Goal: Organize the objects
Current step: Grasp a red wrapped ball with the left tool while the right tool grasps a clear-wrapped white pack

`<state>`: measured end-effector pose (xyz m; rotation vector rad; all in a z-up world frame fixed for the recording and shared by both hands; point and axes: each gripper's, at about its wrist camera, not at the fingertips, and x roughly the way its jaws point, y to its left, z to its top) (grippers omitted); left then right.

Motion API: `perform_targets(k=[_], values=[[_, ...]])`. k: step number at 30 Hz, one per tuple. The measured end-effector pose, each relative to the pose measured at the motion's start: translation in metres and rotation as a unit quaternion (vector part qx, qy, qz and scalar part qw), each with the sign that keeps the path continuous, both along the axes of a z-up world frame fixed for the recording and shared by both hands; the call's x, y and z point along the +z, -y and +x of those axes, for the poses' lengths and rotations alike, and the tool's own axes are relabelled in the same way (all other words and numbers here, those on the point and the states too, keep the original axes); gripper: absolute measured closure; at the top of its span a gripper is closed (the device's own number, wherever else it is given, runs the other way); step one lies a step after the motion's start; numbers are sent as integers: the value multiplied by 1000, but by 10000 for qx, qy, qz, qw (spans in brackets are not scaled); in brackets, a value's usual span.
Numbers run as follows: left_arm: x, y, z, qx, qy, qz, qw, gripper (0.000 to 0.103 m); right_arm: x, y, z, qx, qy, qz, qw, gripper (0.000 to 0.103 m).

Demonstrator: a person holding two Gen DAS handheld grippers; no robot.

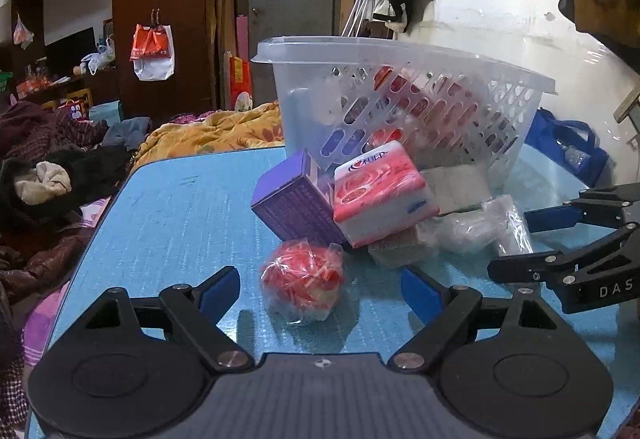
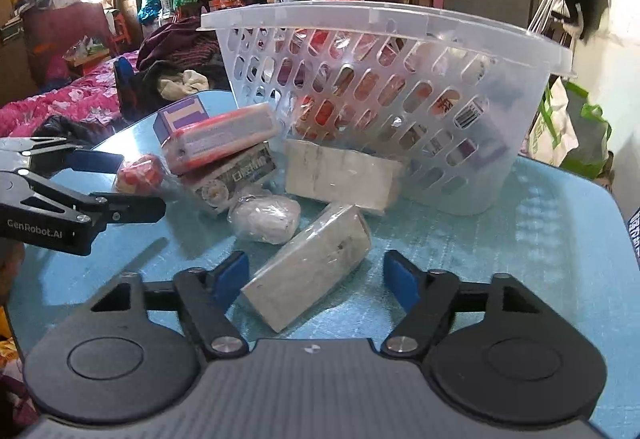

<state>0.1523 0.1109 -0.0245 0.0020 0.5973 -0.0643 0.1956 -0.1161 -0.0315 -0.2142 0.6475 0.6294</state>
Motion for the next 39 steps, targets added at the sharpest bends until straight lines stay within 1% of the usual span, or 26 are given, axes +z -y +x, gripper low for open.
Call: perform_targets(k=[2, 3, 4, 7, 9, 11, 14, 16, 18, 20, 21, 22, 23, 24, 25, 26, 29, 33, 36, 39], values=[[-1, 0, 0, -8, -36, -13, 10000, 13, 1, 4, 0, -19, 0, 92, 10000, 41], [-1, -1, 1, -13, -46, -36, 10000, 13, 1, 5, 3, -35, -41, 193, 9998, 43], [-2, -2, 1, -16, -62, -72, 10000, 13, 1, 9, 5, -52, -101, 332, 9994, 48], [-3, -6, 3, -90, -134, -251, 9996, 13, 1, 21, 11, -118, -274, 786, 9965, 52], [-3, -9, 3, -117, -147, -366, 9992, 13, 2, 26, 12, -172, -301, 908, 9953, 54], [-3, -11, 4, -106, -168, -407, 9990, 13, 3, 24, 12, -195, -281, 923, 9951, 59], [-4, -10, 7, -117, -228, -417, 9988, 13, 3, 25, 11, -220, -270, 926, 9951, 60], [-4, -6, 8, -123, -248, -342, 9990, 15, 1, 21, 14, -181, -356, 812, 9959, 61], [-4, -3, 9, -109, -268, -208, 9994, 16, 1, 18, 12, -170, -295, 693, 9970, 61], [-4, -2, 9, -95, -270, -163, 9995, 17, 1, 13, 10, -147, -202, 521, 9983, 60], [-4, -2, 8, -82, -262, -142, 9995, 21, 1, 11, 9, -137, -157, 432, 9988, 60], [-4, -1, 8, -51, -241, -102, 9996, 30, 1, 8, 8, -137, -110, 348, 9992, 60], [-4, -1, 7, 4, -208, -30, 9998, 36, 1, 6, 7, -146, -71, 286, 9995, 60], [-3, 1, 6, 40, -172, 46, 9998, 50, 1, 6, 6, -158, -46, 263, 9995, 60], [-3, 3, 5, 21, -124, 80, 9999, 52, 1, 7, 5, -224, -13, 267, 9994, 61], [-2, 4, 3, -17, -84, 72, 9999, 52, 2, 10, 4, -342, 48, 321, 9989, 62], [1, 0, -5, 7, 173, -70, 9998, 52, 7, 29, -1, -475, 210, 823, 9952, 62], [3, -5, -15, 33, 524, -303, 9982, 52, 7, 43, -1, -522, 181, 1224, 9909, 62], [5, -4, -19, 17, 745, -300, 9968, 52, 9, 51, -5, -544, 249, 1536, 9863, 62], [6, -3, -19, -50, 799, -257, 9965, 52, 12, 60, -5, -628, 376, 1860, 9798, 62]])
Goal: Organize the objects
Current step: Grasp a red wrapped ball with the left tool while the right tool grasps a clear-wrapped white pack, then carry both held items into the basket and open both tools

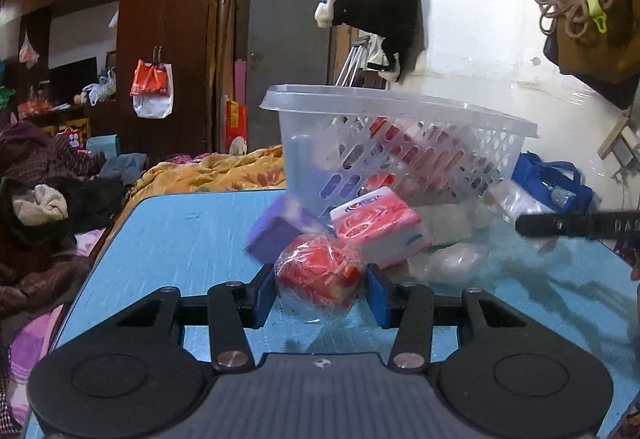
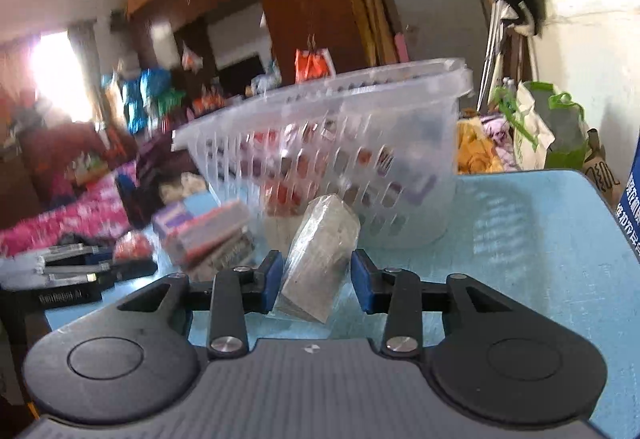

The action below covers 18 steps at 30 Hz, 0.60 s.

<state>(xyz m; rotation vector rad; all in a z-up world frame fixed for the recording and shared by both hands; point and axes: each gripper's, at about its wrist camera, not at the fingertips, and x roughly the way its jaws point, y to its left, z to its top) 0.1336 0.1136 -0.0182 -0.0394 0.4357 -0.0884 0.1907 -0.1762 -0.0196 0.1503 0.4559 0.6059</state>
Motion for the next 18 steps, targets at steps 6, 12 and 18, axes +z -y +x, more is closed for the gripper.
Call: perform_targets(k=[6, 12, 18], values=[[1, -3, -6, 48, 203, 0, 9998, 52, 3, 4, -5, -75, 181, 243, 9995, 62], [3, -3, -18, 60, 596, 35, 9982, 52, 4, 9, -10, -104, 370, 399, 9985, 62], [4, -2, -22, 108, 772, 49, 9969, 52, 5, 13, -15, -101, 510, 533, 9972, 62]])
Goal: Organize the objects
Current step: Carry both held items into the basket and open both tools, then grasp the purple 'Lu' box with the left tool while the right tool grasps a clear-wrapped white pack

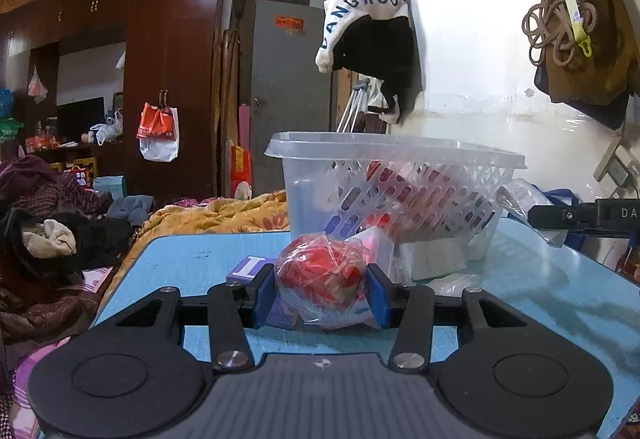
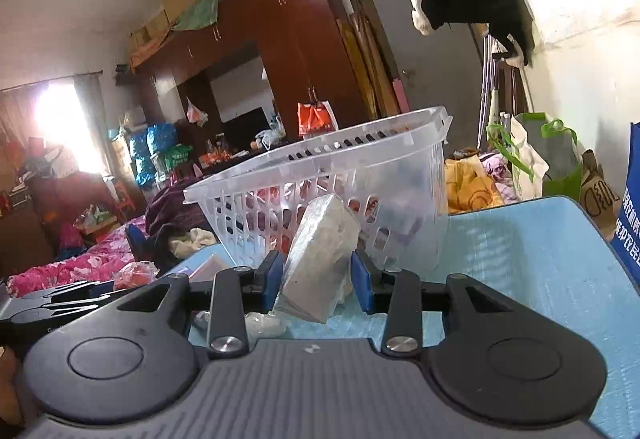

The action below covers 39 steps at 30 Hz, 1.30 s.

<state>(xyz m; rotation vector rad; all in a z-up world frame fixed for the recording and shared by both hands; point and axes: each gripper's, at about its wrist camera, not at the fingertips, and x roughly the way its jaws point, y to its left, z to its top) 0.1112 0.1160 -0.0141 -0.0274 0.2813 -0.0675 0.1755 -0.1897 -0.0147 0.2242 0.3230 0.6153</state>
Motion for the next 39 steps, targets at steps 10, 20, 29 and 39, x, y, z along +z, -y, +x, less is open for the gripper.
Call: perform_targets(k=[10, 20, 29, 39], values=[[82, 28, 33, -178, 526, -160, 9983, 52, 85, -8, 14, -138, 625, -146, 9978, 61], [120, 53, 161, 24, -352, -106, 9993, 51, 109, -61, 88, -248, 779, -1235, 9890, 58], [99, 18, 122, -50, -249, -370, 9990, 12, 87, -33, 32, 26, 935, -530, 9942, 0], [36, -7, 69, 143, -1050, 279, 9940, 9, 6, -81, 47, 103, -692, -1712, 9827, 0]])
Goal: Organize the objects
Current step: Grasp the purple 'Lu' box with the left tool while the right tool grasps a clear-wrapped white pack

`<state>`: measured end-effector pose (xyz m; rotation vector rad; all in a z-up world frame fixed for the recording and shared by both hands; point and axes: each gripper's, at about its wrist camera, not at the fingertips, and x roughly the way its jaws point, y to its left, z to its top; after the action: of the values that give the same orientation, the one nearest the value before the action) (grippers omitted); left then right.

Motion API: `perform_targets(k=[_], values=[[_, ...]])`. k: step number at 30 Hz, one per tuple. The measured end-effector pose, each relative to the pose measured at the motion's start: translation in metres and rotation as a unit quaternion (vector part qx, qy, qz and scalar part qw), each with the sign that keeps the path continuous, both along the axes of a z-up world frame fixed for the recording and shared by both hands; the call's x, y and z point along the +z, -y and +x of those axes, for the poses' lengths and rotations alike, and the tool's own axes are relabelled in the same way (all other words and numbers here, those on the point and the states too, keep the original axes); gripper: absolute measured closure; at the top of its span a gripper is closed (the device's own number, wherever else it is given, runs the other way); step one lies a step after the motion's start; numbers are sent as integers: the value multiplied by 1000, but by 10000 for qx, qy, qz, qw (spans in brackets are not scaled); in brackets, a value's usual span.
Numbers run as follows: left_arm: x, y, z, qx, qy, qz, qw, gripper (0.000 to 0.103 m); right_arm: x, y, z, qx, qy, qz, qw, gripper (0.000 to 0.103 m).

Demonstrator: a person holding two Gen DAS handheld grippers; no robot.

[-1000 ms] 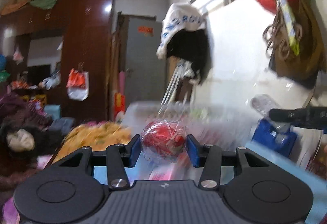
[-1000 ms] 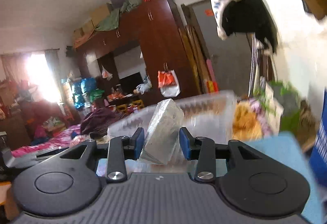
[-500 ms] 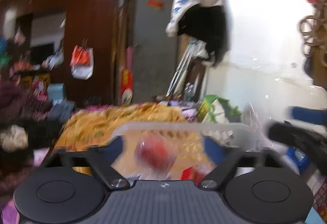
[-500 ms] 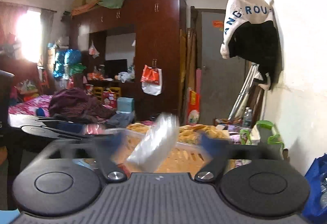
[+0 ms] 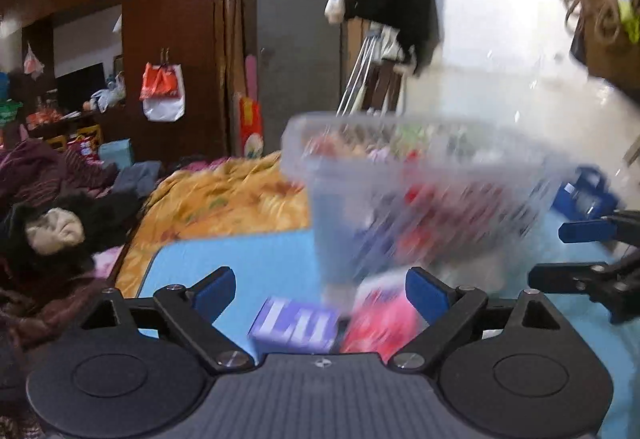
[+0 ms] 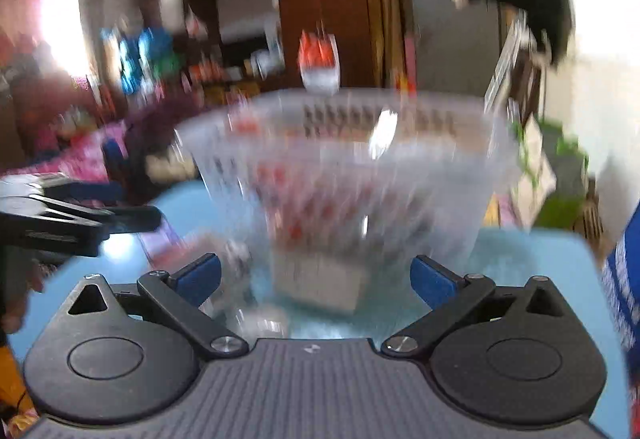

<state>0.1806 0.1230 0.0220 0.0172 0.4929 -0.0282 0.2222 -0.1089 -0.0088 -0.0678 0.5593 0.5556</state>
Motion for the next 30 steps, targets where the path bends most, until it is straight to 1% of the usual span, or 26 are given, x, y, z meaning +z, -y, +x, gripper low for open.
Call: perform_targets(k=[2, 4, 8, 10, 15, 18, 21, 23, 26, 28, 30], values=[[-9, -9, 2, 98, -89, -71, 9999, 9, -9, -5, 11, -114, -205, 102, 9997, 0], [-12, -19, 2, 141, -100, -280, 9995, 9, -11, -9, 21, -241, -333, 250, 9988, 0], [-16, -34, 10, 307, -162, -692, 9970, 9, -17, -18, 29, -474, -567, 223, 9970, 0], [-19, -39, 8, 300, -206, -827, 9959, 9, -19, -24, 33, -527, -636, 163, 9964, 0], [-32, -39, 17, 89, -406, -811, 9958, 9, -23, -25, 32, -624, -672, 68, 9958, 0], [-38, -41, 23, 166, -485, -880, 9948, 9, -24, -29, 32, -709, -657, 37, 9953, 1], [-39, -42, 22, 201, -500, -949, 9940, 9, -26, -32, 29, -709, -639, -72, 9954, 10], [-39, -41, 21, 221, -490, -883, 9946, 9, -26, -33, 26, -677, -580, -120, 9959, 18], [-39, -39, 19, 231, -462, -838, 9951, 9, -23, -28, 22, -625, -543, 2, 9966, 22], [-39, -38, 18, 235, -451, -835, 9952, 9, -20, -23, 16, -616, -387, -9, 9973, 22], [-39, -38, 18, 234, -450, -827, 9953, 9, -17, -11, 6, -596, -284, 91, 9978, 22]])
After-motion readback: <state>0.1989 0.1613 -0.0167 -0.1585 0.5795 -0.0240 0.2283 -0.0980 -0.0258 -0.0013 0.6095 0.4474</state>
